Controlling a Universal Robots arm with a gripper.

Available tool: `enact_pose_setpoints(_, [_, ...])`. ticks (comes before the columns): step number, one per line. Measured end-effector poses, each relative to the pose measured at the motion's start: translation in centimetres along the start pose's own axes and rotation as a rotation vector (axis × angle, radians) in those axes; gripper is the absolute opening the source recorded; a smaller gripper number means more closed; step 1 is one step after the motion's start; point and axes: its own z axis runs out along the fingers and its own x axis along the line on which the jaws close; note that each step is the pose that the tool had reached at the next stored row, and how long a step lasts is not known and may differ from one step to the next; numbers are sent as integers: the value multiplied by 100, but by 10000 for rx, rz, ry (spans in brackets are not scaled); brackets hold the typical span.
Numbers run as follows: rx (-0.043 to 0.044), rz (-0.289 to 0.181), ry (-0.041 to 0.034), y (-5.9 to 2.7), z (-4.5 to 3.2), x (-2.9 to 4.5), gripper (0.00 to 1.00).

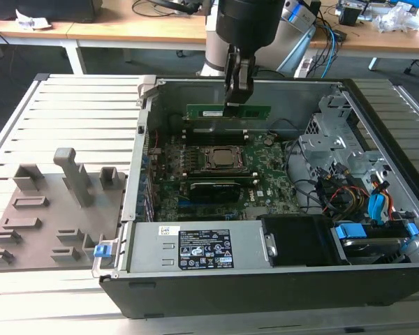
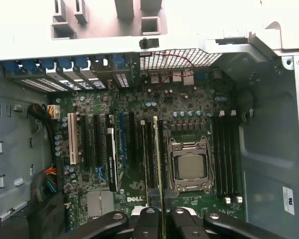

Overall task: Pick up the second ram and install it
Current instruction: 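Pick up the second ram and move it above second insertion slot, then insert the second ram into the second slot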

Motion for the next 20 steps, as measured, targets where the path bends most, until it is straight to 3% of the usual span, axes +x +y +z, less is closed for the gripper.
enact_pose_setpoints(7, [1,0,-2,-2,3,-1,14])
enact_pose_setpoints(13, [0,-1,1,-8,161,4,14])
enact_pose_setpoints(20, [1,0,0,-13,287,7,14])
